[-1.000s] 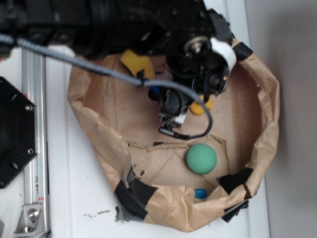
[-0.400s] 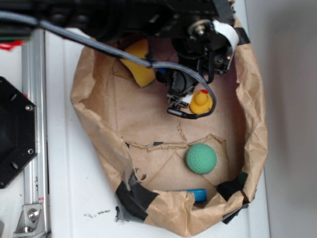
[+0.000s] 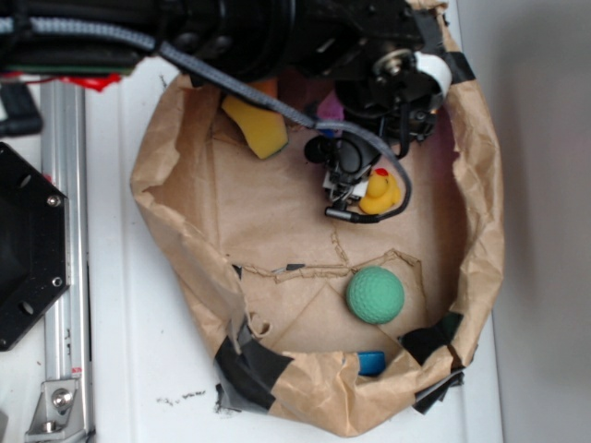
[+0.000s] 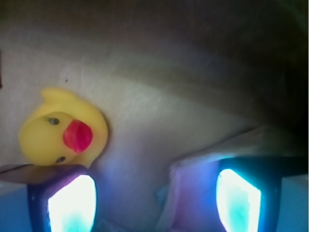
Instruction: Grab the yellow duck.
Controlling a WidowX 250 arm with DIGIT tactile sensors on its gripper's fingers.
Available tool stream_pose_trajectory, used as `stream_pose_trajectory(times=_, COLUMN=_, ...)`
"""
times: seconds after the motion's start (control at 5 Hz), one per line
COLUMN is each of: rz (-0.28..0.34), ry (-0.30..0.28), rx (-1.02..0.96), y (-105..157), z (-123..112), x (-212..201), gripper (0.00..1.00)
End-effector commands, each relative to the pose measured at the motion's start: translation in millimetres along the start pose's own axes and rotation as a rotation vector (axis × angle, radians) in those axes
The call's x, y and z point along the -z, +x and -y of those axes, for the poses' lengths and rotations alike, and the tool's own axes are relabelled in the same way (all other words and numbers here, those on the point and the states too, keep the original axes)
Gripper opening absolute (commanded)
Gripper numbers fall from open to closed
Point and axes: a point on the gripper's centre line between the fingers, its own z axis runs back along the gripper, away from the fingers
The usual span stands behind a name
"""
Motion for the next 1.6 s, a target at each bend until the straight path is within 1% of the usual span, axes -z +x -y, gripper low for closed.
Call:
stream_pose_trajectory(times=0.0, rz=-0.034, ry=0.080, rx=0.091, y=7, z=30, x=8, gripper=0.00)
stream_pose_trajectory(times=0.2, rz=-0.030, ry=0.113, rx=0.109, y=7, z=36, x=7, gripper=0.00)
stream_pose_trajectory(times=0.4, rz=-0.039, ry=0.115, rx=0.105, y=6, z=36, x=9, gripper=0.00)
stream_pose_trajectory(times=0.6, rz=-0.010, ry=0.120, rx=0.117, y=4, z=37, x=-9, gripper=0.50)
stream_pose_trajectory(times=0.8, rz=0.130, ry=0.069, rx=0.045, y=-1, z=27, x=-56, gripper=1.00)
stream_pose_trajectory(times=1.0, rz=0.199, ry=0.041, rx=-0.010, y=-1, z=23, x=-80, gripper=1.00)
stream_pose_trajectory(times=1.2, rz=0.227, ry=0.040, rx=-0.067, y=7, z=22, x=-85, gripper=1.00)
stream_pose_trajectory(times=1.4, rz=0.211, ry=0.087, rx=-0.098, y=16, z=19, x=-69, gripper=1.00)
